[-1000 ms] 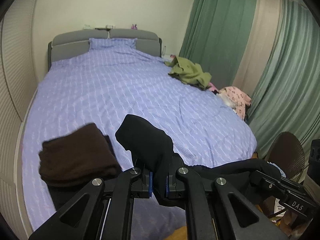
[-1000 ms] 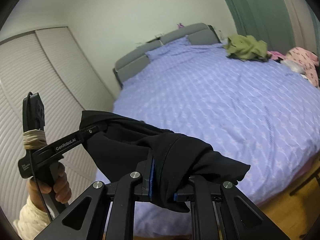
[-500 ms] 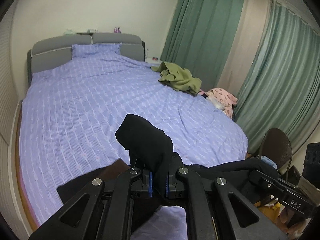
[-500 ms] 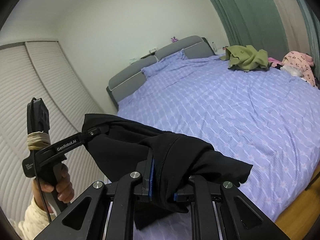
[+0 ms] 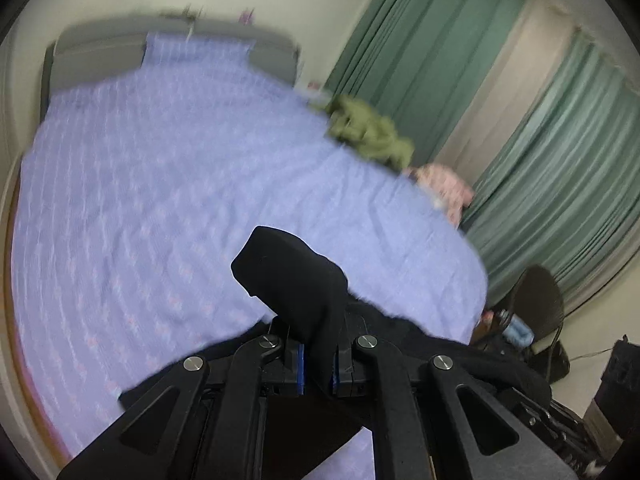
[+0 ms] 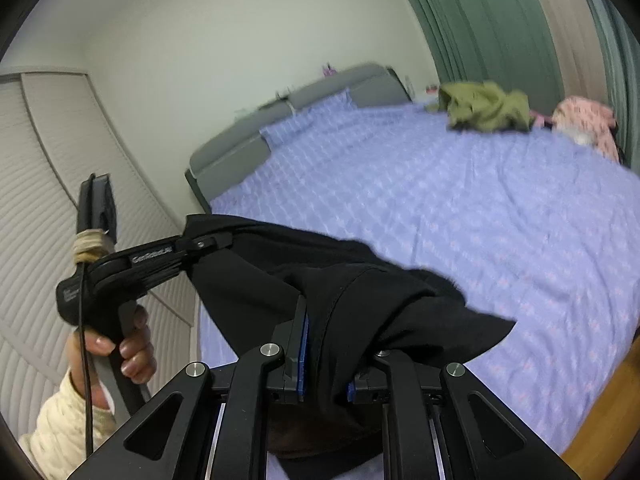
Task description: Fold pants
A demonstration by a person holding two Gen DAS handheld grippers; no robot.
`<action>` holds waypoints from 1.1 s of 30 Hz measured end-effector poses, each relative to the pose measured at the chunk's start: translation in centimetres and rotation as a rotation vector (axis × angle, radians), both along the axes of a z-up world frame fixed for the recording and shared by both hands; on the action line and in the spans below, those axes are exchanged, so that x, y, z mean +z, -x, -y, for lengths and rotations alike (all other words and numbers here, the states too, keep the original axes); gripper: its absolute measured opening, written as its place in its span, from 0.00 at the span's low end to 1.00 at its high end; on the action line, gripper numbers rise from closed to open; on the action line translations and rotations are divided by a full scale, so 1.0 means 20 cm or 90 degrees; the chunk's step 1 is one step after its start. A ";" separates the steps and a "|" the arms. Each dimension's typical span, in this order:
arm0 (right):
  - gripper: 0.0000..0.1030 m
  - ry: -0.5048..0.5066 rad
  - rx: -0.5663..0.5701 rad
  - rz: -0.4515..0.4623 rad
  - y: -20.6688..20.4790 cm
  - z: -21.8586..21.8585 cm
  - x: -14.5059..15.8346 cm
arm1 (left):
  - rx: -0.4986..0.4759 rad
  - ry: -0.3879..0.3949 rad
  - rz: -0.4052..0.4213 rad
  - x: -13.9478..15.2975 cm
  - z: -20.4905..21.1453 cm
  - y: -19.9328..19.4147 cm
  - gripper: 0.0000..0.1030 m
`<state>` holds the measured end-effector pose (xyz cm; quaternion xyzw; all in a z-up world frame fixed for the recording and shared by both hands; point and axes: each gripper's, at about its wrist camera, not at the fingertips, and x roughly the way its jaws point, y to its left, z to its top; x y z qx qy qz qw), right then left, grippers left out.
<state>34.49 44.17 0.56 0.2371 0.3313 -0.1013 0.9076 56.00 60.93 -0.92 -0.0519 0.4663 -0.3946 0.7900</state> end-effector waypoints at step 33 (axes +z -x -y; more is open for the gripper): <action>0.38 -0.172 0.092 -0.353 -0.01 -0.57 -0.84 | 0.097 -0.312 -0.045 -0.76 -0.46 0.00 0.48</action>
